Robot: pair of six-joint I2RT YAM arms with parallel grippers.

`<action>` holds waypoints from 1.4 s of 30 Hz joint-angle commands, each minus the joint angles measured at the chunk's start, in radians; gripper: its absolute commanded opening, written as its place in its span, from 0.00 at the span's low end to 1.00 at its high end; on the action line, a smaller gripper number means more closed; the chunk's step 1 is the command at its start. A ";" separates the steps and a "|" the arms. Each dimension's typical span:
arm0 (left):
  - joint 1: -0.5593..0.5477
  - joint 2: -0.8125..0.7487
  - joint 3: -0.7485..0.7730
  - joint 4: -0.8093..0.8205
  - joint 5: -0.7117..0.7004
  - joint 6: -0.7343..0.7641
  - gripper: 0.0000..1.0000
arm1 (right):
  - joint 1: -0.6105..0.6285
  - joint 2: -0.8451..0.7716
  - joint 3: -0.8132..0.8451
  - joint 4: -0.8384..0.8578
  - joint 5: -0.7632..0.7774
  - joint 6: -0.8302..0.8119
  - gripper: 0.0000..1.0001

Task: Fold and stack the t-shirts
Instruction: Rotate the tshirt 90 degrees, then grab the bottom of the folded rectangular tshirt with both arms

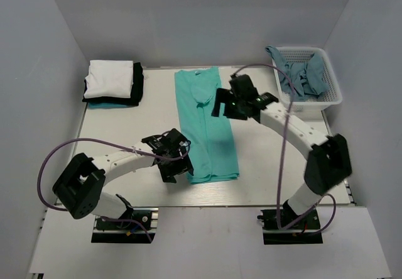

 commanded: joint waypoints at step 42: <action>-0.150 -0.078 0.003 0.005 0.040 -0.076 0.00 | 0.000 -0.575 -0.825 -0.025 -0.372 0.089 0.00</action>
